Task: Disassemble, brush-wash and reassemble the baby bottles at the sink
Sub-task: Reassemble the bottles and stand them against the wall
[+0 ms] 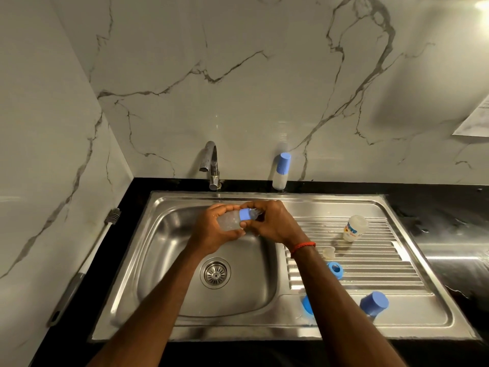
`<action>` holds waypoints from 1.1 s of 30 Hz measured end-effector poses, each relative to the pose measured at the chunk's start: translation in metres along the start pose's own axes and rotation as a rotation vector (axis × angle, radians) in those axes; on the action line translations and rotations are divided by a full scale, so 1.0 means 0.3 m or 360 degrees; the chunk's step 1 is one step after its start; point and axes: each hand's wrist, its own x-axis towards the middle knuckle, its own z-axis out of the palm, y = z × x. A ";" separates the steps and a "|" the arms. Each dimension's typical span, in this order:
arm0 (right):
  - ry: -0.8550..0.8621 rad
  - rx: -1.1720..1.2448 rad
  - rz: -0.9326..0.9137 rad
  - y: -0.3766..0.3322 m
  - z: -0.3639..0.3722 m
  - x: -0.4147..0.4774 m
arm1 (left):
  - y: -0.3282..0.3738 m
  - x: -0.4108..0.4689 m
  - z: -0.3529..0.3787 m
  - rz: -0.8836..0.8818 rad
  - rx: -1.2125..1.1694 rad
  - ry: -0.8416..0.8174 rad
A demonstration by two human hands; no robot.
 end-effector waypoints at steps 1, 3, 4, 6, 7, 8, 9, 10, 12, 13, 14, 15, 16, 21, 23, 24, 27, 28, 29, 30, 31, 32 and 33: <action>-0.0005 0.0033 0.0049 0.000 0.002 -0.002 | 0.001 -0.002 0.005 0.0009 0.0019 -0.0003; -0.0014 0.0093 0.0109 0.003 0.008 -0.007 | 0.002 -0.008 0.012 0.0045 0.0047 0.0011; -0.0008 0.0120 0.0128 0.003 0.010 -0.011 | 0.004 -0.011 0.016 0.0070 0.0064 0.0020; 0.0016 0.0166 0.0169 0.008 0.012 -0.019 | 0.009 -0.018 0.024 0.0113 0.0098 0.0035; 0.0027 0.0177 0.0191 0.010 0.011 -0.021 | 0.011 -0.021 0.029 0.0131 0.0111 0.0044; 0.0030 0.0188 0.0214 0.011 0.011 -0.022 | 0.012 -0.025 0.033 0.0150 0.0132 0.0058; 0.0027 0.0194 0.0231 0.010 0.011 -0.020 | 0.012 -0.027 0.035 0.0170 0.0159 0.0074; 0.0024 0.0198 0.0244 0.010 0.011 -0.019 | 0.012 -0.027 0.037 0.0185 0.0187 0.0084; 0.0028 0.0188 0.0255 0.015 0.013 -0.015 | 0.012 -0.020 0.033 0.0197 0.0220 0.0091; 0.0032 0.0153 0.0244 0.020 0.013 -0.014 | 0.013 -0.014 0.029 0.0195 0.0221 0.0090; 0.0031 0.0103 0.0224 0.026 0.013 -0.014 | 0.014 -0.009 0.026 0.0187 0.0214 0.0089; 0.0028 0.0062 0.0210 0.032 0.009 -0.016 | 0.017 -0.003 0.024 0.0175 0.0202 0.0088; 0.0021 0.0044 0.0214 0.035 0.004 -0.018 | 0.020 0.001 0.023 0.0161 0.0183 0.0097; 0.0074 0.0122 0.0349 0.033 -0.076 -0.040 | 0.025 -0.003 0.044 0.0086 0.0078 0.0093; 0.0138 0.0123 0.0389 0.051 -0.123 -0.055 | 0.021 -0.011 0.060 0.0057 0.0022 0.0070; 0.0173 0.0119 0.0426 0.064 -0.146 -0.065 | 0.020 -0.014 0.068 0.0054 0.0007 0.0054; 0.0235 0.0045 0.0544 0.105 -0.210 -0.112 | 0.019 -0.024 0.106 0.0058 -0.0016 -0.0038; 0.0228 0.0008 0.0574 0.111 -0.225 -0.129 | 0.021 -0.028 0.118 0.0054 -0.0021 -0.0067; 0.0219 -0.0021 0.0600 0.117 -0.237 -0.146 | 0.022 -0.031 0.128 0.0052 -0.0027 -0.0098; 0.0210 -0.0046 0.0632 0.123 -0.249 -0.166 | 0.025 -0.032 0.144 0.0047 -0.0034 -0.0138; 0.0187 -0.0068 0.0667 0.129 -0.255 -0.182 | 0.025 -0.034 0.156 0.0043 -0.0038 -0.0178; 0.0155 -0.0094 0.0709 0.132 -0.262 -0.203 | 0.029 -0.036 0.172 0.0046 -0.0041 -0.0225; 0.0108 -0.0122 0.0746 0.136 -0.263 -0.219 | 0.032 -0.040 0.185 0.0050 -0.0041 -0.0269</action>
